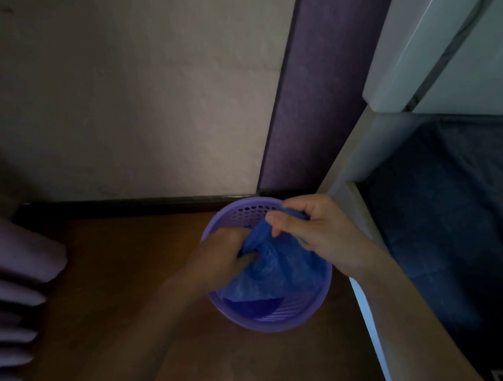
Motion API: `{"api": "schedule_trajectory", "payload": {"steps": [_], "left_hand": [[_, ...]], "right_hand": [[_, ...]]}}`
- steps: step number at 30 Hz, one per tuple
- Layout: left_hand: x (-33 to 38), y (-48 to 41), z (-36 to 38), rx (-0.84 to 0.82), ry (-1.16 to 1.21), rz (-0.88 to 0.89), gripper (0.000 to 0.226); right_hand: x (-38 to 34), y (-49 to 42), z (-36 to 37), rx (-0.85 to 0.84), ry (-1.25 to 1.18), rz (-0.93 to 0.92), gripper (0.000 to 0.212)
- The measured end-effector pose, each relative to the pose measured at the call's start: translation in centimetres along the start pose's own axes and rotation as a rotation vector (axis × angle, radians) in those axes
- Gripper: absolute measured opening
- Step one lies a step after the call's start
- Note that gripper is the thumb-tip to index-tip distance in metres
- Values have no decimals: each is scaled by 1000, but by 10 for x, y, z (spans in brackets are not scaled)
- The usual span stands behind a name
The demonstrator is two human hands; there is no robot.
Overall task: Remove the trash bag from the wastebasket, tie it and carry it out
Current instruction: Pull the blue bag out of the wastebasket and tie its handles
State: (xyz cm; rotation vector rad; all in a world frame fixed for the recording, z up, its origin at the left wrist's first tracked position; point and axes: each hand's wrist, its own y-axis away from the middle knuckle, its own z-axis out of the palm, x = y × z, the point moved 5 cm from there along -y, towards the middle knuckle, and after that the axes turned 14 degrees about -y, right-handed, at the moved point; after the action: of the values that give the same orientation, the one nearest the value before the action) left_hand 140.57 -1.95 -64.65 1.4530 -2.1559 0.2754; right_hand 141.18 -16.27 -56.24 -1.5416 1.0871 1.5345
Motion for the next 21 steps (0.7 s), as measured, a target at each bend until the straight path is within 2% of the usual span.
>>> {"api": "schedule_trajectory", "payload": {"steps": [3, 5, 7, 9, 12, 15, 18, 20, 21], "left_hand": [[8, 4, -4, 81, 27, 19, 15], [12, 9, -11, 216, 57, 3, 18], [15, 15, -21, 361, 68, -31, 26], [16, 20, -28, 415, 146, -66, 40], [24, 27, -30, 366, 122, 7, 61], [24, 31, -35, 425, 35, 81, 45], [19, 33, -39, 469, -67, 111, 35], [17, 32, -39, 476, -108, 94, 29], [17, 31, -39, 474, -117, 84, 28]], "right_hand": [[16, -8, -8, 145, -212, -50, 29], [31, -14, -11, 224, -410, -1, 28], [40, -17, -10, 281, -458, 38, 27], [47, -20, -7, 318, -407, 45, 25], [53, -21, -3, 347, -326, 90, 14], [57, -17, 0, 259, -302, 187, 4], [56, -12, 2, 119, -123, 278, 15], [51, -11, -1, 91, -9, 253, 14], [46, -10, 0, 79, 24, 210, 21]]}}
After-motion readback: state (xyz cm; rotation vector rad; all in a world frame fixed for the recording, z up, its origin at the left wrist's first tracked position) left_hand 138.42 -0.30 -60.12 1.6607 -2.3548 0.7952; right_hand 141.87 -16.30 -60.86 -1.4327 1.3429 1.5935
